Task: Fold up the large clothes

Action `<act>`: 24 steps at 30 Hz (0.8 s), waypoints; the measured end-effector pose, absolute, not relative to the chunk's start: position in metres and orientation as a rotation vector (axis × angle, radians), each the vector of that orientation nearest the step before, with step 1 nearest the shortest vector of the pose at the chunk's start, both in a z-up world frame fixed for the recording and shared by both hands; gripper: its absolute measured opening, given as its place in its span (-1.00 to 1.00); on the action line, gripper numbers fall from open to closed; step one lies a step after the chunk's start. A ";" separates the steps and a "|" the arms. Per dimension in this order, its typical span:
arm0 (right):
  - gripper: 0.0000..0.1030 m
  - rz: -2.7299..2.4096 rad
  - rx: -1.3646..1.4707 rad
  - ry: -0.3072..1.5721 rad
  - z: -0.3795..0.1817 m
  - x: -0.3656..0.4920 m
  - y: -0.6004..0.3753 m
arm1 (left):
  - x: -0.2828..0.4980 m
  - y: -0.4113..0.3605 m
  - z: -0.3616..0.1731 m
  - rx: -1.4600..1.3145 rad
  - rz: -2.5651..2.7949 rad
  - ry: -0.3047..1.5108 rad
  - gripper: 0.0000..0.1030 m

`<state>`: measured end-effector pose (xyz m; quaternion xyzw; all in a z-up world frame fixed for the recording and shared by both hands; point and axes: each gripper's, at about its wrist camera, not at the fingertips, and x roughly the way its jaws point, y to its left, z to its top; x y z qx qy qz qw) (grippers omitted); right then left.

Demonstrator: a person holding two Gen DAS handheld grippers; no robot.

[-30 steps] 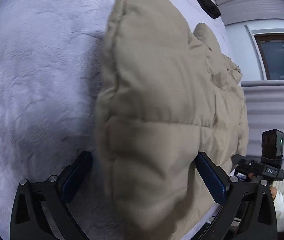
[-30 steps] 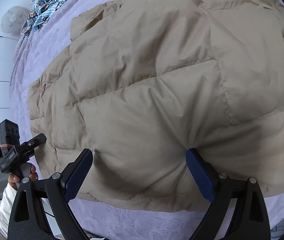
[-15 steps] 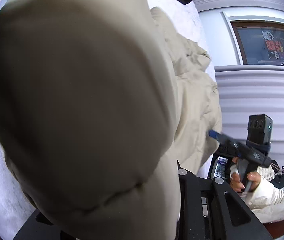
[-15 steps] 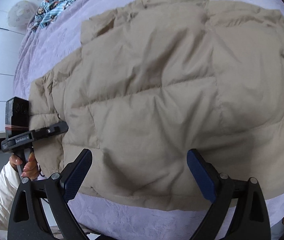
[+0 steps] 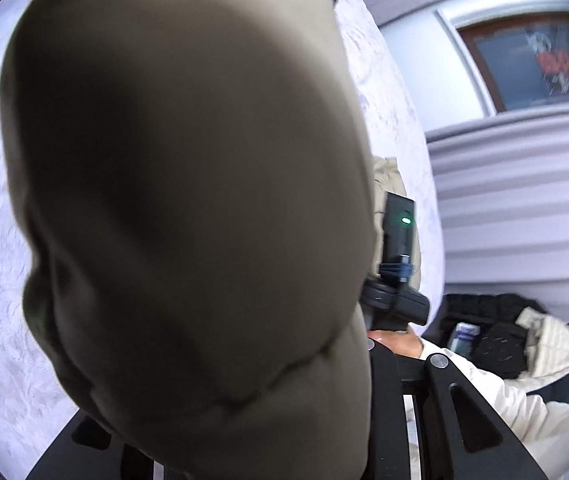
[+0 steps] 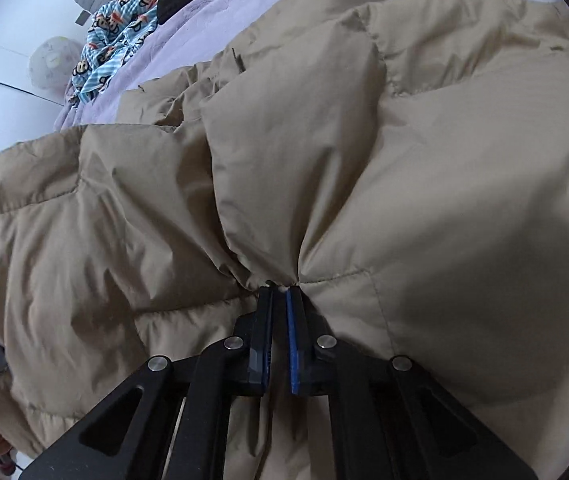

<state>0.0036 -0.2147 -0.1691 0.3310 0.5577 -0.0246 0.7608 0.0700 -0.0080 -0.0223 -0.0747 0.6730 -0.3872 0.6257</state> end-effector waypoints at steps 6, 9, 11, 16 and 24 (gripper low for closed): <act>-0.92 0.006 0.819 1.195 -0.172 -0.005 -0.230 | 0.052 -0.090 0.005 -0.031 -0.927 1.550 -0.30; -0.92 0.024 0.880 1.152 -0.159 -0.028 -0.249 | 0.044 -0.125 0.011 -0.015 -0.974 1.546 0.11; -0.87 0.014 0.908 1.111 -0.147 -0.051 -0.265 | 0.039 -0.146 0.011 -0.029 -1.009 1.544 0.46; -0.81 -0.101 1.001 1.023 -0.131 -0.127 -0.310 | 0.032 -0.191 -0.015 -0.121 -1.160 1.581 0.56; -0.57 -0.262 1.076 0.965 -0.117 -0.211 -0.338 | 0.019 -0.254 -0.054 -0.049 -1.172 1.529 0.74</act>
